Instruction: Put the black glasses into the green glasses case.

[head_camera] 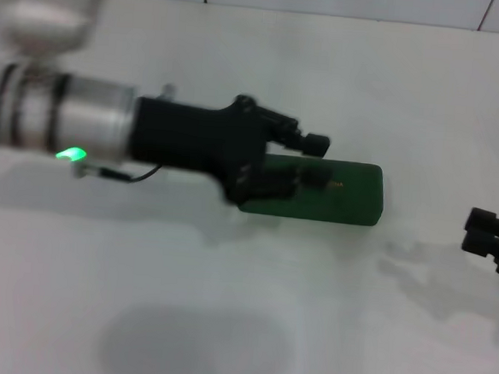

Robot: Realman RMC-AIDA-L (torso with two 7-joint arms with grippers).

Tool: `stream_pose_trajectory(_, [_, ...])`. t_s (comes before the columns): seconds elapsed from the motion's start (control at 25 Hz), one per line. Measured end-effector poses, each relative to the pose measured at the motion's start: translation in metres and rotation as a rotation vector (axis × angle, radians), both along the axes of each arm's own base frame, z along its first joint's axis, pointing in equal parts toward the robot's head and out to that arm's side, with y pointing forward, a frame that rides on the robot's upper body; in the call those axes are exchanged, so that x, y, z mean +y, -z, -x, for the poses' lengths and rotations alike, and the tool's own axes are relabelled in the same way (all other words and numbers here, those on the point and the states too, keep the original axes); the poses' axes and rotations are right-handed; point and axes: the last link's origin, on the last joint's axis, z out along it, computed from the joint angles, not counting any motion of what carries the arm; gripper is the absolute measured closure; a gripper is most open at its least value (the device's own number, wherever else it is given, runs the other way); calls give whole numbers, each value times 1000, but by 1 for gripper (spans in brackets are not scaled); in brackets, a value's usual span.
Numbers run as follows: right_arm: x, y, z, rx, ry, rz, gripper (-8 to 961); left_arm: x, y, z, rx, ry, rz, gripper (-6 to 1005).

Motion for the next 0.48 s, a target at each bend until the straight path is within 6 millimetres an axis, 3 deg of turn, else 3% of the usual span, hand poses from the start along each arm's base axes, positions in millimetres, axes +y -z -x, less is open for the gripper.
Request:
stream_pose_trajectory(0.08, [2, 2, 10, 18, -55, 6, 825, -19, -19, 9, -116, 50, -13, 798])
stream_pose_trajectory(0.2, [10, 6, 27, 37, -119, 26, 741, -38, -36, 27, -193, 32, -43, 728])
stream_pose_trajectory(0.32, [24, 15, 48, 33, -191, 51, 657, -49, -41, 41, -201, 21, -57, 607])
stream_pose_trajectory(0.48, [39, 22, 67, 18, -243, 65, 475, -56, -39, 50, -204, 21, -63, 461])
